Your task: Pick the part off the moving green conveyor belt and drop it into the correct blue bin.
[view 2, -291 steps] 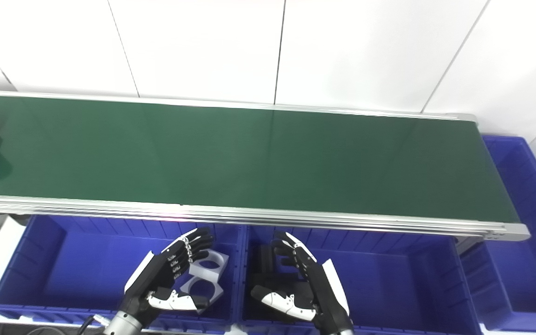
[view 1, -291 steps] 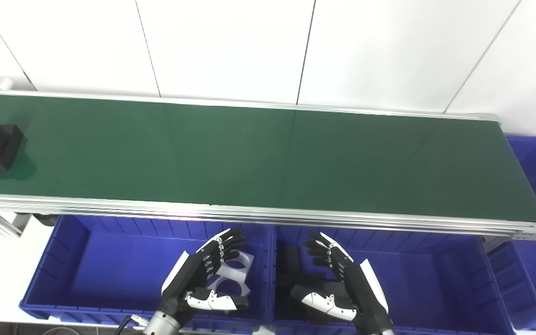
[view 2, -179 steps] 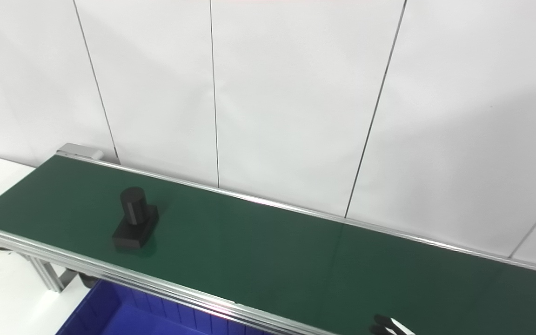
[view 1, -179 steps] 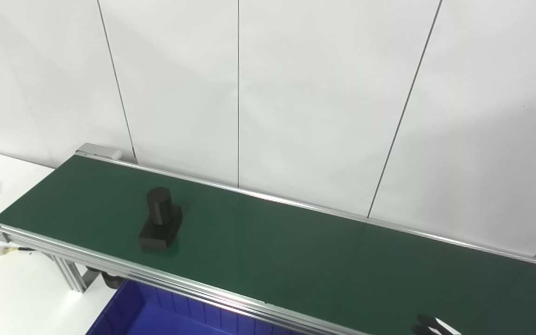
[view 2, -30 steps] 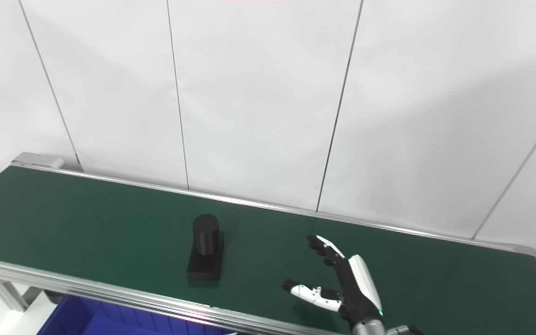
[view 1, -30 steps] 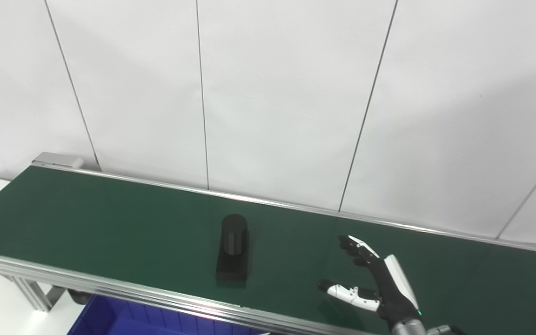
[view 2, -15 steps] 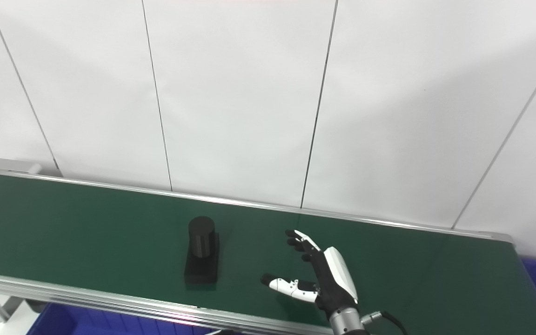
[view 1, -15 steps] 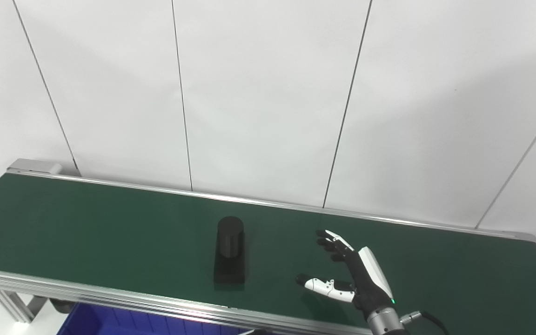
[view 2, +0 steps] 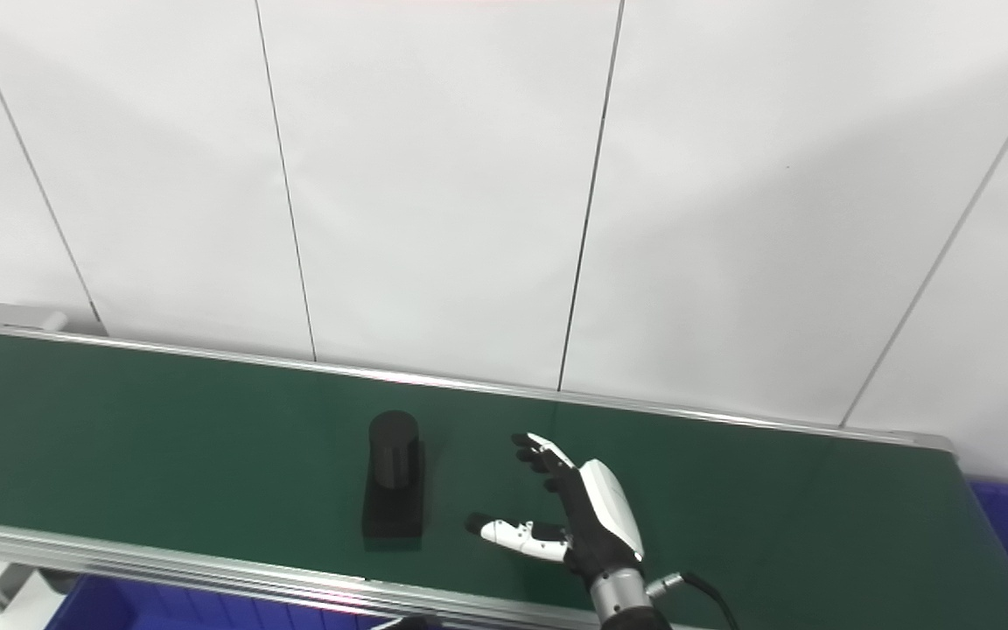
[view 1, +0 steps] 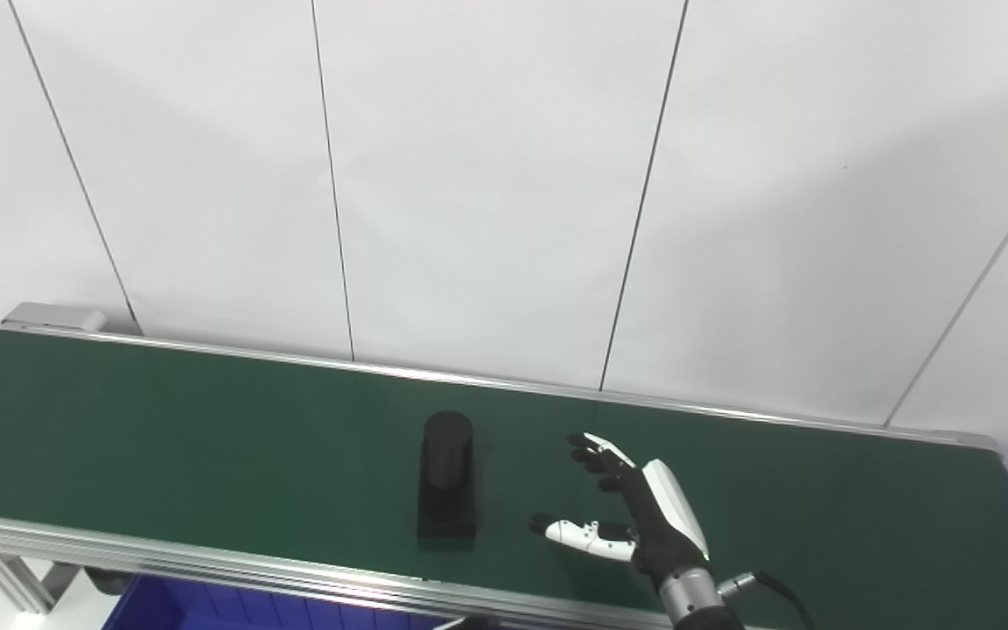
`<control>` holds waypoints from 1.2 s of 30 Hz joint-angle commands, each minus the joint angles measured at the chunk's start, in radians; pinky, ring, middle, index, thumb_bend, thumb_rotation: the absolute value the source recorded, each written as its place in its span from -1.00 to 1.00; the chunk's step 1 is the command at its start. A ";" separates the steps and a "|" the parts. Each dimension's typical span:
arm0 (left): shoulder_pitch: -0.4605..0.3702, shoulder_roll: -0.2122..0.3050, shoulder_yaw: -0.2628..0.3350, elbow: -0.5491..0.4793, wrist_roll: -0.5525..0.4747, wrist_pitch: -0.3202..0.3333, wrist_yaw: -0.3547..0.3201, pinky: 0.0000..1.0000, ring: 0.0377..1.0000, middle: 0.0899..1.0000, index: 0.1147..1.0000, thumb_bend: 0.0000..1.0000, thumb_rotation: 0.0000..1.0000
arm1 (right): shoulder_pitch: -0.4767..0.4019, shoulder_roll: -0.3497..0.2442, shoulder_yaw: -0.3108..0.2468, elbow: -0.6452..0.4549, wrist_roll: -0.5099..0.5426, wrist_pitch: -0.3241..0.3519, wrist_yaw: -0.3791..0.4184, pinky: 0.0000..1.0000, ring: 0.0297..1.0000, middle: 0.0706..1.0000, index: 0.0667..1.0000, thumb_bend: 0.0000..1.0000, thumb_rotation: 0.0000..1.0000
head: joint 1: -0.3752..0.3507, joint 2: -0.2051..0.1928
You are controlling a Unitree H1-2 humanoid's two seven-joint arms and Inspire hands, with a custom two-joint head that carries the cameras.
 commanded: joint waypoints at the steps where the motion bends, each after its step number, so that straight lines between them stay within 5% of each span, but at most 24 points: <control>1: -0.003 0.003 0.002 -0.030 -0.011 -0.032 -0.009 0.67 0.70 0.66 0.67 1.00 -0.75 | -0.049 0.011 0.005 -0.005 -0.008 -0.047 -0.027 0.52 0.63 0.60 0.68 0.46 -0.18 | 0.001 0.001; 27: 0.004 -0.007 -0.003 -0.035 0.001 -0.036 -0.008 0.70 0.72 0.67 0.66 1.00 -0.77 | -0.171 0.032 0.015 0.187 0.007 -0.109 -0.059 0.54 0.62 0.60 0.63 0.52 -0.33 | 0.008 -0.004; 33: 0.007 -0.010 -0.005 -0.039 0.007 -0.036 -0.004 0.70 0.72 0.68 0.66 1.00 -0.78 | -0.199 0.034 0.015 0.228 -0.001 -0.088 -0.055 0.33 0.49 0.60 0.66 0.54 -0.27 | 0.011 -0.004; 36: 0.008 -0.011 -0.006 -0.043 0.004 -0.035 -0.006 0.71 0.72 0.68 0.66 1.00 -0.77 | -0.209 0.034 0.019 0.242 -0.008 -0.068 -0.048 0.45 0.60 0.63 0.68 0.54 -0.19 | 0.012 -0.005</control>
